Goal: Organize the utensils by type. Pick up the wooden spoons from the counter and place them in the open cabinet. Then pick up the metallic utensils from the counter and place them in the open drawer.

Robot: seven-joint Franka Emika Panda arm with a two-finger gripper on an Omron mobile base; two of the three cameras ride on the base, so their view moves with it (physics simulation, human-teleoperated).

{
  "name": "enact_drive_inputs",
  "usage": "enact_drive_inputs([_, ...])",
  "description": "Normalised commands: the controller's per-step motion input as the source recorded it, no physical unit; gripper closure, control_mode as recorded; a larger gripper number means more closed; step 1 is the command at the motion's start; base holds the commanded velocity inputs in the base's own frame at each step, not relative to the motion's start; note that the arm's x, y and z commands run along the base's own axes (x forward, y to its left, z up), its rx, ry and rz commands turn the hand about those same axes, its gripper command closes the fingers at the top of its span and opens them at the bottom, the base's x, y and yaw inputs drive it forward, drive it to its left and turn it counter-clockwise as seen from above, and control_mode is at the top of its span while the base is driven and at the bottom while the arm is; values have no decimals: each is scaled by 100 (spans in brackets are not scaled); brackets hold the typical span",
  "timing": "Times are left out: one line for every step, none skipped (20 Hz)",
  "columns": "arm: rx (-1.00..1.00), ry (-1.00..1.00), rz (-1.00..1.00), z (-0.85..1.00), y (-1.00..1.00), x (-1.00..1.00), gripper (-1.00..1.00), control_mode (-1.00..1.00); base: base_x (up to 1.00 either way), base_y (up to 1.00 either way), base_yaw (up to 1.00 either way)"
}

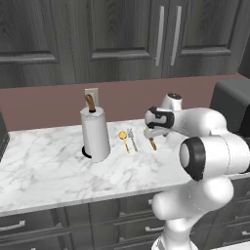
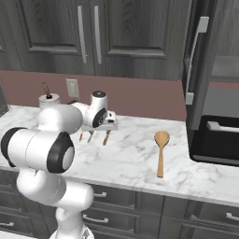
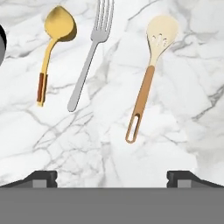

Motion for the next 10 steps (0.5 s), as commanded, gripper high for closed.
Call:
enact_drive_inputs([-3,6,6,-41,0,37,-100,-100,0,0,0])
enact_drive_inputs([-2,6,2,-36,0,36,-100,-100,0,0,0])
enact_drive_inputs([-1,5,0,-33,0,35,-100,-100,0,0,0])
enact_drive_inputs([0,5,0,-29,0,34,-100,-100,0,0,0])
enact_drive_inputs([0,5,0,-26,0,34,-100,-100,0,0,0])
enact_drive_inputs([0,4,0,-23,0,33,-100,-100,0,0,0])
enact_drive_inputs([0,3,0,-19,0,34,-100,-100,0,0,0])
enact_drive_inputs([0,1,0,-14,0,34,-100,-100,0,0,0])
enact_drive_inputs([0,1,0,-14,-1,39,-100,-100,0,0,0])
enact_drive_inputs([0,2,0,-13,-5,46,-100,-100,0,0,0])
